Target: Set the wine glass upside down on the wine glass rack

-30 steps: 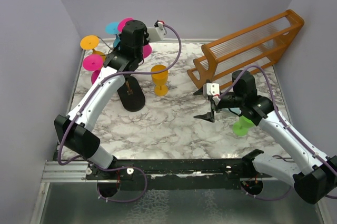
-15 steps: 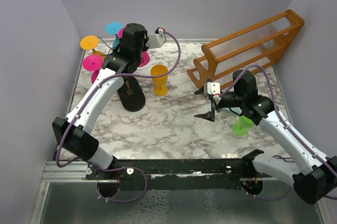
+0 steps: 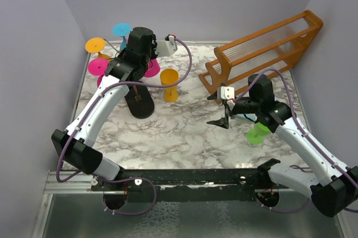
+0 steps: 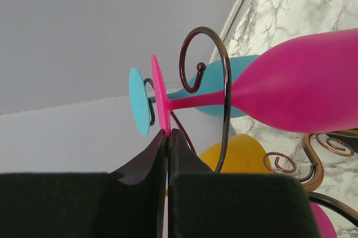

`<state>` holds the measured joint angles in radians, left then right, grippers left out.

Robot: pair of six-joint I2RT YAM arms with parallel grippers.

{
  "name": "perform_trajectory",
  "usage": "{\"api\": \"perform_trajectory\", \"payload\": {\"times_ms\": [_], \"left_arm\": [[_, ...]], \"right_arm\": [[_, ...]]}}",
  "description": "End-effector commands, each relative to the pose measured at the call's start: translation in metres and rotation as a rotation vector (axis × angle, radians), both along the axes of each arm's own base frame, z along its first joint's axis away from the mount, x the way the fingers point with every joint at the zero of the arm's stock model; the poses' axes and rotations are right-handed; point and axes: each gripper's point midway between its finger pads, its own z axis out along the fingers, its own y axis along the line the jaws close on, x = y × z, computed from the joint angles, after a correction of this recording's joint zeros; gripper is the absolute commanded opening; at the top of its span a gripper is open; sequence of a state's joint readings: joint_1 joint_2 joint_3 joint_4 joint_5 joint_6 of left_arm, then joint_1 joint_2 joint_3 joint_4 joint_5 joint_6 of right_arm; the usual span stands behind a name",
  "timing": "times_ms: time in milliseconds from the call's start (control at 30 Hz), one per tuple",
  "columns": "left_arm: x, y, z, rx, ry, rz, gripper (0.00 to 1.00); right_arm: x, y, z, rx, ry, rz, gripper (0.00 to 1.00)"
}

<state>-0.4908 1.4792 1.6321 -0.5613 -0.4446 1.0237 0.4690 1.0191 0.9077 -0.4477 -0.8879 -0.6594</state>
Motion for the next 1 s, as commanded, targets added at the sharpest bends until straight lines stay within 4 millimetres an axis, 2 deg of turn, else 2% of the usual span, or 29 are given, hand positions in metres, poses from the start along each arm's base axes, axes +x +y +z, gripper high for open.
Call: {"api": "perform_trajectory", "payload": {"times_ms": [0,500,967], "left_arm": [[-0.011,-0.003,0.02,-0.035,-0.038,-0.034,0.0],[-0.021,-0.018,0.029,-0.071,-0.018,-0.094,0.0],[-0.016,-0.035,0.031,-0.062,-0.013,-0.141,0.0]], "right_arm": [[0.0,0.001,0.003,0.021,-0.006,0.011,0.92],[0.002,0.0,0.0,0.017,0.004,0.004,0.93],[0.005,0.0,-0.004,0.005,0.014,0.001,0.93]]}}
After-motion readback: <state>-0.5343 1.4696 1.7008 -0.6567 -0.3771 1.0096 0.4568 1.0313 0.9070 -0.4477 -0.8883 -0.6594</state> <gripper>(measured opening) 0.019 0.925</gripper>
